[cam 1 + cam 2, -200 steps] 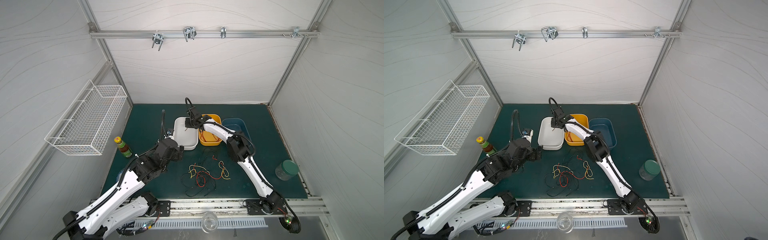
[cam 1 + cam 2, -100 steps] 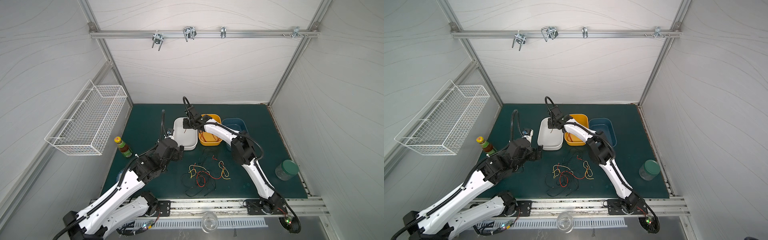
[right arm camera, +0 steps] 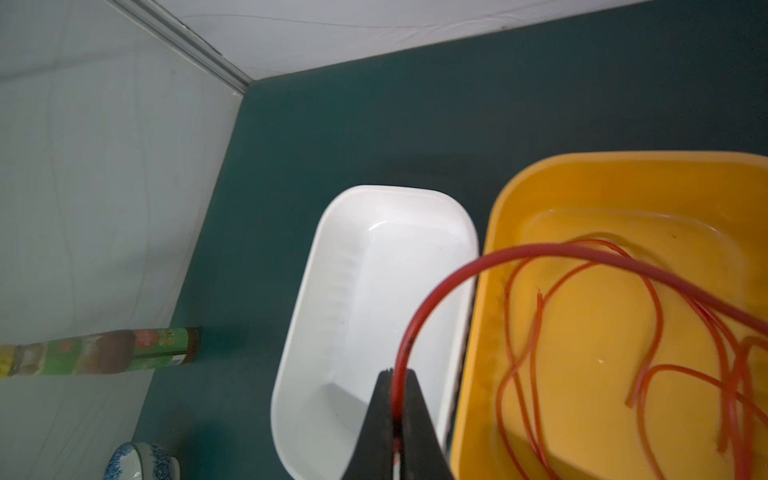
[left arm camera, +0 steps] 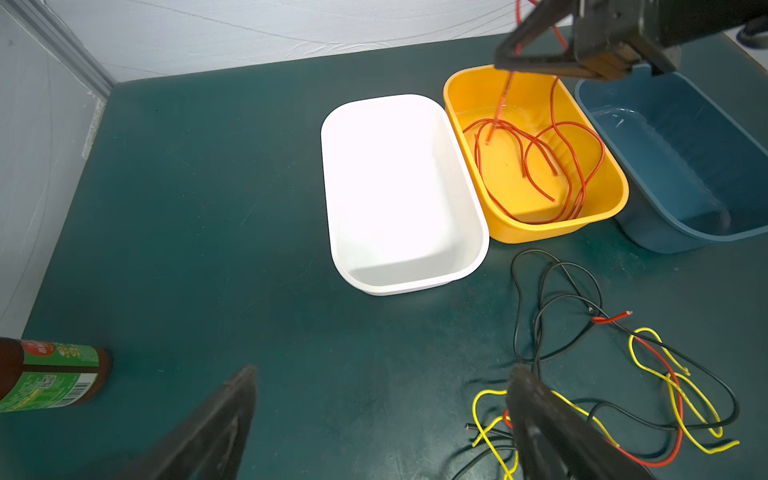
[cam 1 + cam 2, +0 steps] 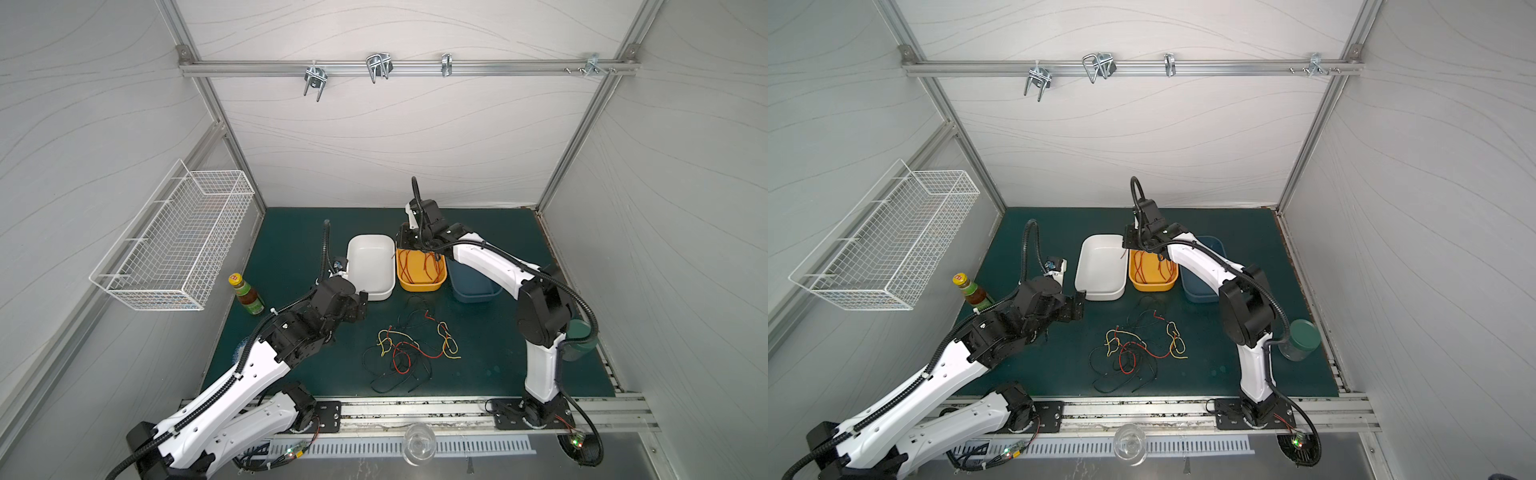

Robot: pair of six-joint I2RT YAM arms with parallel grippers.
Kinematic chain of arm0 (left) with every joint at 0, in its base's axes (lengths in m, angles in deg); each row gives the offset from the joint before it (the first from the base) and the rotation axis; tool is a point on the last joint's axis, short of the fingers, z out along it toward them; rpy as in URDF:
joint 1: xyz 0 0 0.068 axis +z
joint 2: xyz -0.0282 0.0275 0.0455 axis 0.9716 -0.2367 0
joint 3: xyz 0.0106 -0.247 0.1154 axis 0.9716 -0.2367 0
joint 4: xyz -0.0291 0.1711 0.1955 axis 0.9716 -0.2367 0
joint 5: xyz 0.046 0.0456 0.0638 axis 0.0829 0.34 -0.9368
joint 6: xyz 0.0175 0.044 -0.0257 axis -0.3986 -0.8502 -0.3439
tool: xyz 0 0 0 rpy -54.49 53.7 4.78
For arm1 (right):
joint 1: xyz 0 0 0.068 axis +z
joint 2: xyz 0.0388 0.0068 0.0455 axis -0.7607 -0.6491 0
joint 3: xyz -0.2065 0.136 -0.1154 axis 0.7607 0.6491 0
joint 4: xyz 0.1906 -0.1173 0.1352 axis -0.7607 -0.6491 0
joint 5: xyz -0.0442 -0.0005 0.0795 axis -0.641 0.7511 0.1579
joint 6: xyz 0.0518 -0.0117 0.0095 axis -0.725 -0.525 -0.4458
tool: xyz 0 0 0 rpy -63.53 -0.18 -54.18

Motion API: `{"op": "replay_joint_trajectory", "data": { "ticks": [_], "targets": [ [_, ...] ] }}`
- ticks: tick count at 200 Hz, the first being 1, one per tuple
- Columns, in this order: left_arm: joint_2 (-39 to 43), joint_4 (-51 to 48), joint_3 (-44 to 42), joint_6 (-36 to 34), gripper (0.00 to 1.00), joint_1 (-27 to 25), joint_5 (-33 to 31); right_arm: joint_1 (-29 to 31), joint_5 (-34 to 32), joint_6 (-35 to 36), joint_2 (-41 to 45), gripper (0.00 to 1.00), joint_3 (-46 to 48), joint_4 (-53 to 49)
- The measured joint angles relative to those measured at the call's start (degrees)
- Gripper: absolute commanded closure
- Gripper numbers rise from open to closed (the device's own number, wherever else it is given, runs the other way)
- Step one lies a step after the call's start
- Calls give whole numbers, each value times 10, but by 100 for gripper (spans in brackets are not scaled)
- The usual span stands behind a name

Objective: Untangle the cables
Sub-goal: 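Move the red wire end into the yellow tub with the right gripper, then release the wire and draw the right gripper back toward the robot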

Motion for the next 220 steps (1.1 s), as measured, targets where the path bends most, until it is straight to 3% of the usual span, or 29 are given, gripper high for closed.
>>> {"op": "replay_joint_trajectory", "data": {
  "ticks": [51,152,220],
  "targets": [
    [-5,0,0,-1,5,0,0,-50,54,-1,-3,100,53,1],
    [-8,0,0,-4,5,0,-3,-62,88,21,-135,100,-14,-49],
    [-8,0,0,-5,5,0,-3,-58,72,45,-127,67,-42,-91]
  ]
}}
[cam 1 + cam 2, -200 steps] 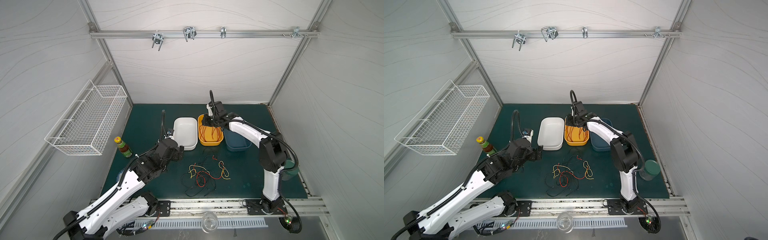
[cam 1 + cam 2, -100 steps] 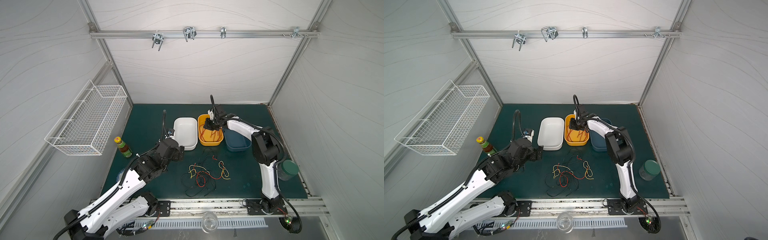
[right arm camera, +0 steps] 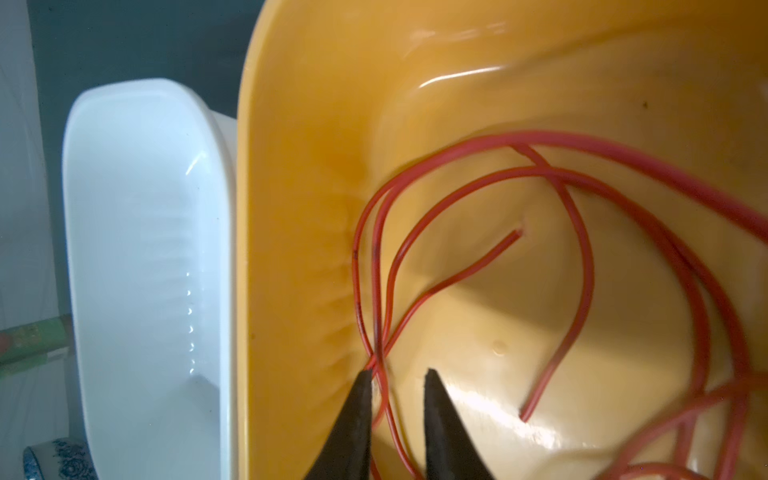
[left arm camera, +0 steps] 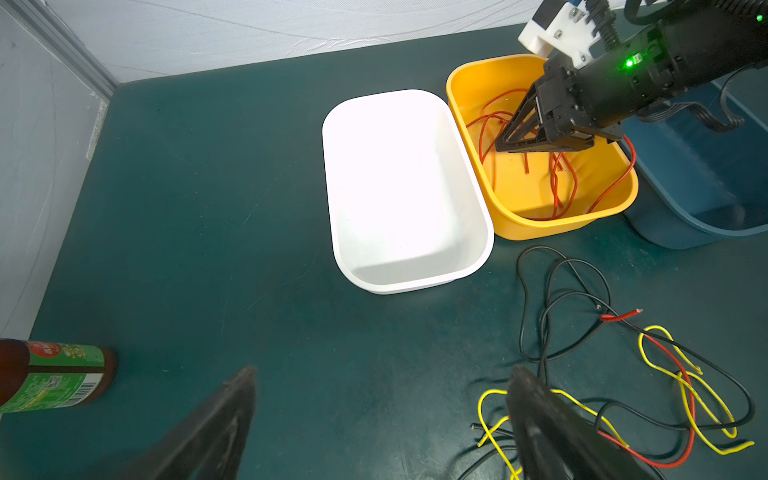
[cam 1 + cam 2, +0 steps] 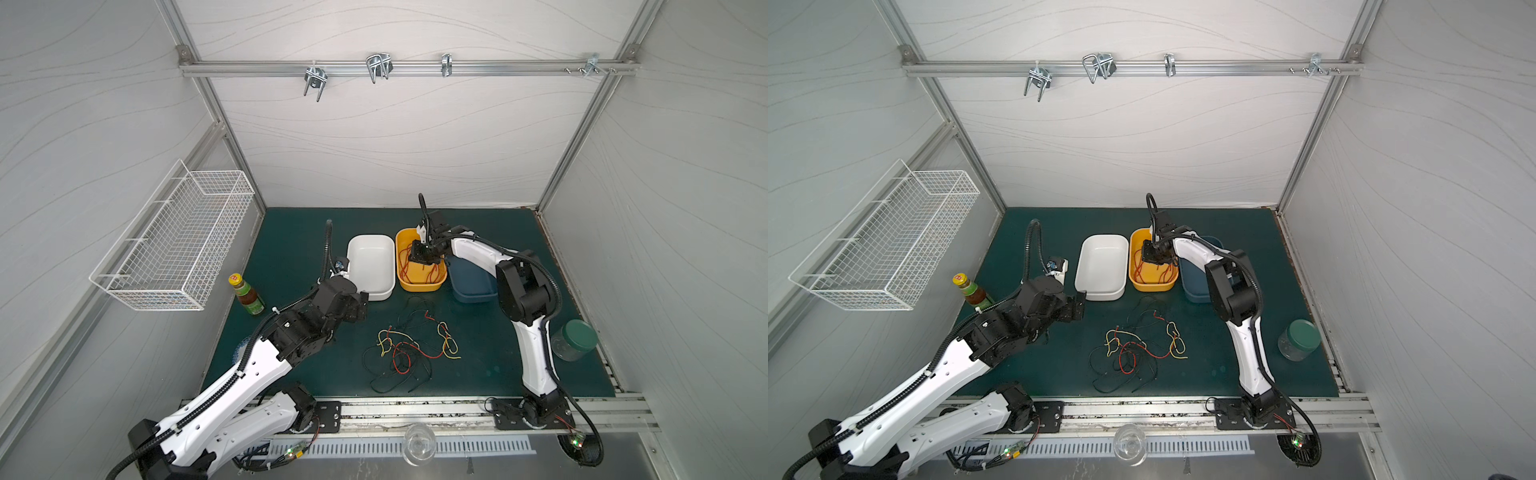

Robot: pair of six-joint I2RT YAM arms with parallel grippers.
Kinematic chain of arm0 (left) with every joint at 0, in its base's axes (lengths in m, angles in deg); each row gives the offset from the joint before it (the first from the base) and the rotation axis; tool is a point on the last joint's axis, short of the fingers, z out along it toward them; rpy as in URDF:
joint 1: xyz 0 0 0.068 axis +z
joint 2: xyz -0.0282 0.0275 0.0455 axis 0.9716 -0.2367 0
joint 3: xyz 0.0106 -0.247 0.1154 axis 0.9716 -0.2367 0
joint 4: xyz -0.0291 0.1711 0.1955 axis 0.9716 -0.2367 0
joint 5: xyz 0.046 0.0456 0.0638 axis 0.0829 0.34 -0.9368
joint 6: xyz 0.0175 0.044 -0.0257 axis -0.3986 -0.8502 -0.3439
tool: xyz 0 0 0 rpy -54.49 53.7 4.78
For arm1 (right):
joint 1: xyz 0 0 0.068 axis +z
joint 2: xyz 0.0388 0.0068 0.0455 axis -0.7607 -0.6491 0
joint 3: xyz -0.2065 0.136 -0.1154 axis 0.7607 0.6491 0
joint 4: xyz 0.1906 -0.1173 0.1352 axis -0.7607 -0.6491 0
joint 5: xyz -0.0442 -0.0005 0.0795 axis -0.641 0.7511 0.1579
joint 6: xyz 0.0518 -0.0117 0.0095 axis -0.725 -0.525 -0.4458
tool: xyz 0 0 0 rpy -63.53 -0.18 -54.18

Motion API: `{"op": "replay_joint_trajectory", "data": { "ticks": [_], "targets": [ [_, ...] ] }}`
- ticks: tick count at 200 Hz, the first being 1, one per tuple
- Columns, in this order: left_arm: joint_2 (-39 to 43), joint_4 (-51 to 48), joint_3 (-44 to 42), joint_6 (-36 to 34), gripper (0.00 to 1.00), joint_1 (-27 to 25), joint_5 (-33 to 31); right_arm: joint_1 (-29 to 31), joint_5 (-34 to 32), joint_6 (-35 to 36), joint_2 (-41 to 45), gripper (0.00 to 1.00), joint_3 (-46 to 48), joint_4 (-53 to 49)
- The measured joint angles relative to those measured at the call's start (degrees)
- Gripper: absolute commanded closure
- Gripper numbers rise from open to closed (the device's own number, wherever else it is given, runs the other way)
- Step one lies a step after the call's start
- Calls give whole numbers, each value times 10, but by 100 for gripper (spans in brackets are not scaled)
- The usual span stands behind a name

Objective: Untangle the cables
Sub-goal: 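Release the wire and draw the right gripper back toward the robot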

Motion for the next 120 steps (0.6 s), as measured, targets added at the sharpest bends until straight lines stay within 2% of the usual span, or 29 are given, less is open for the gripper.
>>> {"op": "replay_joint_trajectory", "data": {
  "ticks": [23,66,120],
  "targets": [
    [0,0,0,0,5,0,0,12,-26,15,15,58,-16,-30],
    [0,0,0,0,5,0,0,32,-75,34,67,49,-28,-65],
    [-7,0,0,0,5,0,7,50,-123,63,239,28,85,-75]
  ]
}}
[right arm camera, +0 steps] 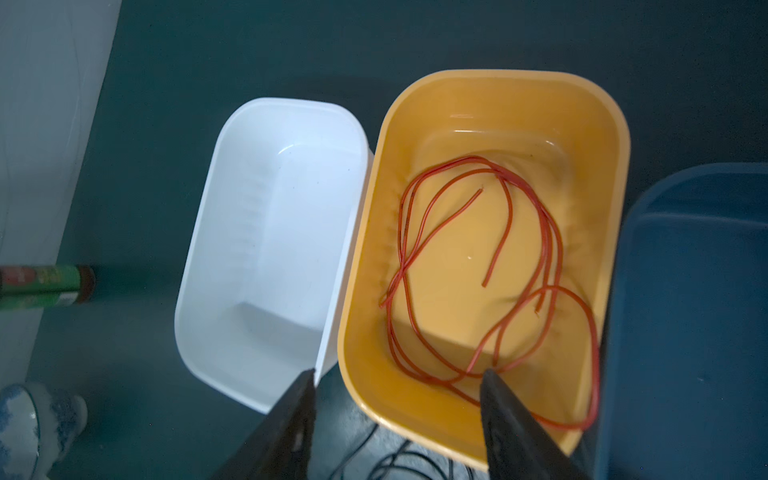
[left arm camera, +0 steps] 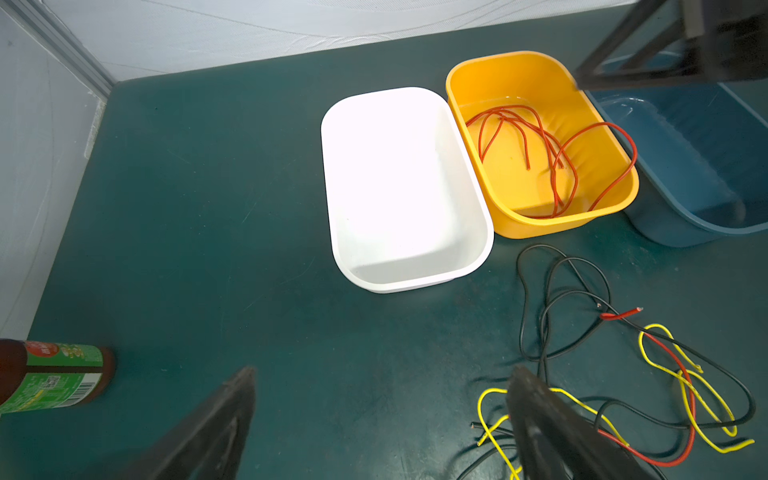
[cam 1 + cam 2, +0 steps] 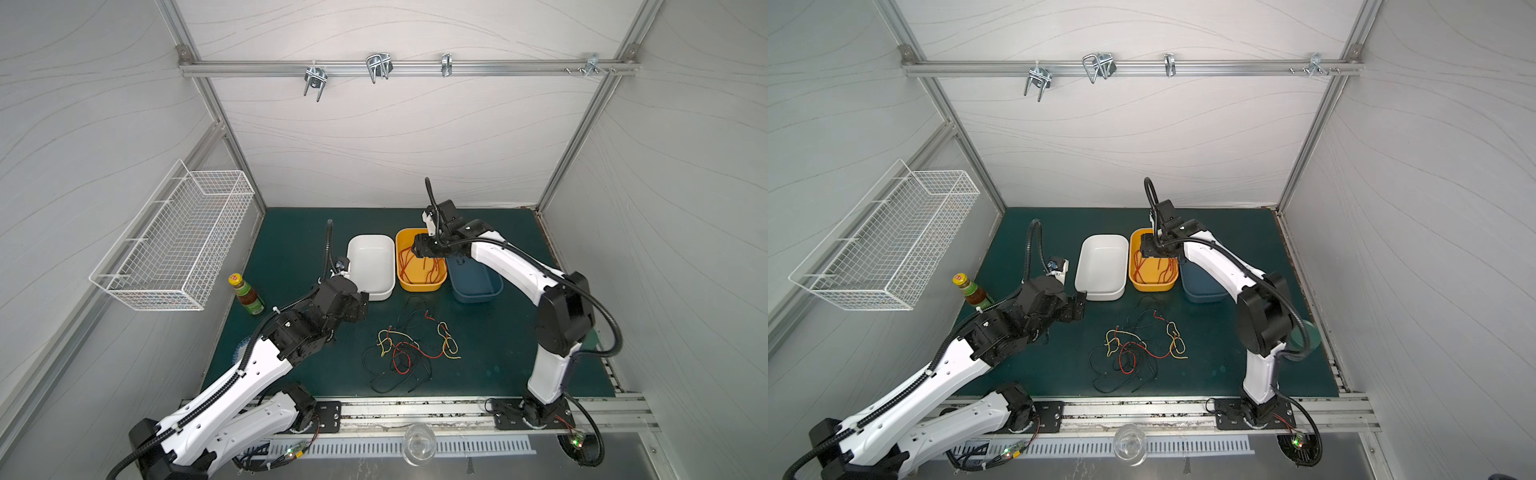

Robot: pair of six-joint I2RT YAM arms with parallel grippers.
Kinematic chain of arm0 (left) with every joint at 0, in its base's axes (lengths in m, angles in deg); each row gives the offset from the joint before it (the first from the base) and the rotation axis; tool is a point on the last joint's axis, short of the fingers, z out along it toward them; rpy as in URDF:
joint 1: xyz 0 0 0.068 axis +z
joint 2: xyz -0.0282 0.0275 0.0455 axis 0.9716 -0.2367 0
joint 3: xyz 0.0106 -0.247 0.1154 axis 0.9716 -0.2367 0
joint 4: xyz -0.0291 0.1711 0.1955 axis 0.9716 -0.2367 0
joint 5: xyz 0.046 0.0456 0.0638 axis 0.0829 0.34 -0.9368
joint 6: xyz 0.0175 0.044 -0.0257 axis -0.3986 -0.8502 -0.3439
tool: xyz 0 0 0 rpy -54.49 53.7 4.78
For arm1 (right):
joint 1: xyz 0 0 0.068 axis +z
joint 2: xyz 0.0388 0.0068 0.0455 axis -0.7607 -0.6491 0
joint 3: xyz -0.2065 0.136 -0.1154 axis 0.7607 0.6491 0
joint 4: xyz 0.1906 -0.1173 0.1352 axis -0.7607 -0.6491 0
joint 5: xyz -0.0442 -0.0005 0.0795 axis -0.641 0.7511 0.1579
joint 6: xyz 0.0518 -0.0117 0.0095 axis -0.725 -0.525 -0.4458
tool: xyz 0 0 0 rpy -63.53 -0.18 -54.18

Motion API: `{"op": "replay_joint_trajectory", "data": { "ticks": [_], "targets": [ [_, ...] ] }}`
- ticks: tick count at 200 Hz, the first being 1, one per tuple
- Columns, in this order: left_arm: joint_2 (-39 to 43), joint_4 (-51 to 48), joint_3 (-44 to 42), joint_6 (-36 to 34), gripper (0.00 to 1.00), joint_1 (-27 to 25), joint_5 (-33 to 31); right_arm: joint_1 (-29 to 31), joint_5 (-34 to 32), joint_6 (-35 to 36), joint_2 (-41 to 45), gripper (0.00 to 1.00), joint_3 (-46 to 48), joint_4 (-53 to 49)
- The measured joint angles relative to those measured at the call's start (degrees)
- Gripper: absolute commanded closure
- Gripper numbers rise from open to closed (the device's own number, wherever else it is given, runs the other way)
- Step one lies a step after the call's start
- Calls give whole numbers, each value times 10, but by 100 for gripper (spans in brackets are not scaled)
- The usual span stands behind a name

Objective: Untangle the cables
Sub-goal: 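Release the wire and draw the right gripper back toward the robot, then reach into the wire tangle and grasp a yellow wire with the left gripper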

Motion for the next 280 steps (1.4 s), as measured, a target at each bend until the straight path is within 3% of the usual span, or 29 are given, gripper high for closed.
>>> {"op": "replay_joint_trajectory", "data": {
  "ticks": [10,34,41,95,135,223,280],
  "targets": [
    [-5,0,0,0,5,0,7,13,-14,12,42,19,29,-3],
    [-29,-1,0,1,5,0,34,46,-50,26,152,12,106,-12],
    [-38,-2,0,3,5,-1,43,53,-58,30,185,1,129,-17],
    [-126,-62,48,64,9,-27,160,59,-129,38,449,1,261,-90],
    [-146,-71,28,133,10,-70,228,59,-145,40,581,1,315,-139],
    [-211,12,-84,239,15,-130,273,71,-152,40,699,1,399,-158],
    [-264,41,-94,259,23,-135,247,78,-152,42,703,1,409,-153]
  ]
}}
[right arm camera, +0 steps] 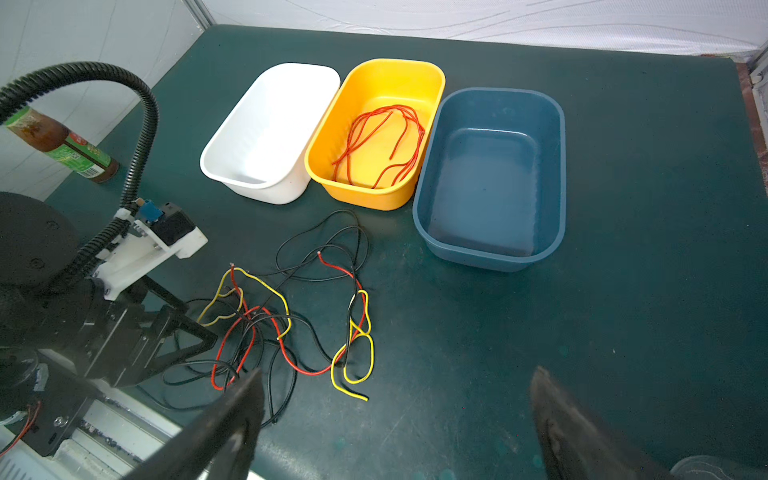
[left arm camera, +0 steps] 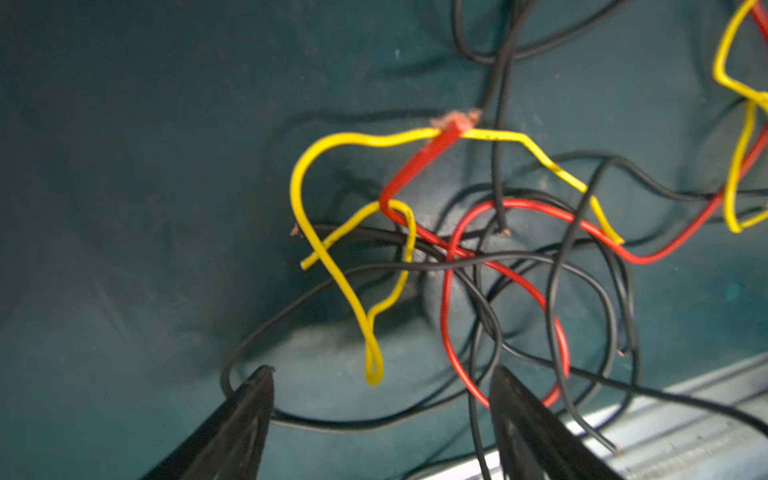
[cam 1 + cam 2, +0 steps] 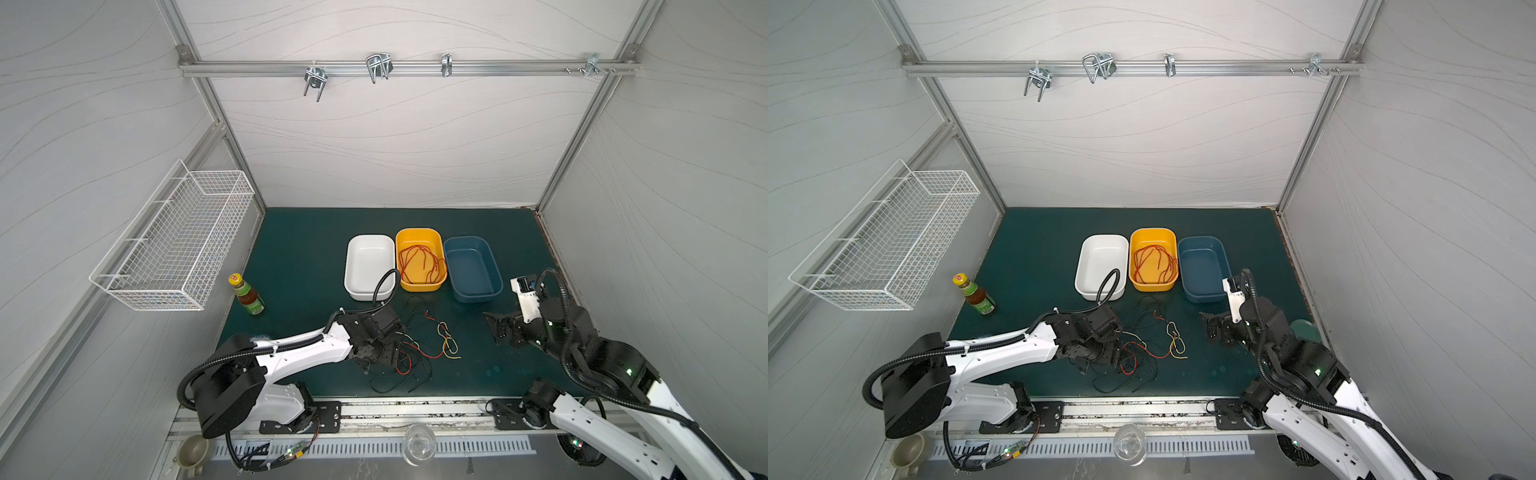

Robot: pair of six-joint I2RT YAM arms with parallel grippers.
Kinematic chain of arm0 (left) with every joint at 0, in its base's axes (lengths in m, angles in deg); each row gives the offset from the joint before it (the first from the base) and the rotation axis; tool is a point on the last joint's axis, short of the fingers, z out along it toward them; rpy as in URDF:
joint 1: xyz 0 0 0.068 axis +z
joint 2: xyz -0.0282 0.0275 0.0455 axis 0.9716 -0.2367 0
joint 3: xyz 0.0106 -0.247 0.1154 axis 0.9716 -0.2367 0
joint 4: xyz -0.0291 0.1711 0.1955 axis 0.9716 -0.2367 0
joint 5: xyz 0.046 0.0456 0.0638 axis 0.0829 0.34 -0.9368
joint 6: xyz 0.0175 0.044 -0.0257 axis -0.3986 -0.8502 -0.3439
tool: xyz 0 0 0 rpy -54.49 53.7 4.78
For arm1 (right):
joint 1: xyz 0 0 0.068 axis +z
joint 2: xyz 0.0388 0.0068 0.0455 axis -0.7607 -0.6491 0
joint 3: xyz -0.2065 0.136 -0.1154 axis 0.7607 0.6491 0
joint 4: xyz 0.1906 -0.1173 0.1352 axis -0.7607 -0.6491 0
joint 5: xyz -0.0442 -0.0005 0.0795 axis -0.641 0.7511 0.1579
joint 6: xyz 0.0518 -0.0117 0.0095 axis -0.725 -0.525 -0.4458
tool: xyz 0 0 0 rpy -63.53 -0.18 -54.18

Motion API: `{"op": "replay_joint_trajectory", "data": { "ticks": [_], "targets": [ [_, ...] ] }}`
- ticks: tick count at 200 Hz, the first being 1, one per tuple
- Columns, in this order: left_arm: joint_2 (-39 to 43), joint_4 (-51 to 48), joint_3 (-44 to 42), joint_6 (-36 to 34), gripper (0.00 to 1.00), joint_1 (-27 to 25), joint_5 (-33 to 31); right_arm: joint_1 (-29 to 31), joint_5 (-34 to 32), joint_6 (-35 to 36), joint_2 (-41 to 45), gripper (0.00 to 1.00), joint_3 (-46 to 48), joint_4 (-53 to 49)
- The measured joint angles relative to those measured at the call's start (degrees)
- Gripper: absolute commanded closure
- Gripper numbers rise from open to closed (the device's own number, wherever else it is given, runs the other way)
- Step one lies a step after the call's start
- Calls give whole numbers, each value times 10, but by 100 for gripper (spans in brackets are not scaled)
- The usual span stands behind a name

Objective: Untangle the cables
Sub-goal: 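Reach into the wire tangle and grasp a yellow wire with the left gripper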

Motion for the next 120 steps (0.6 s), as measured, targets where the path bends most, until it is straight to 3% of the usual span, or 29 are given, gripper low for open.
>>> {"op": "replay_joint_trajectory", "data": {
  "ticks": [34,53,83,114,120],
  "targets": [
    [-52,10,3,0,37,0,-25,0,0,0,4,1,3,6],
    [-73,13,19,0,54,0,-40,0,0,0,7,1,4,8],
    [-99,14,40,-9,72,0,-62,0,0,2,8,1,5,9],
    [-130,10,69,-20,99,4,-83,0,3,5,9,1,6,12],
    [-136,9,76,-26,100,6,-86,0,3,5,9,1,7,12]
  ]
}}
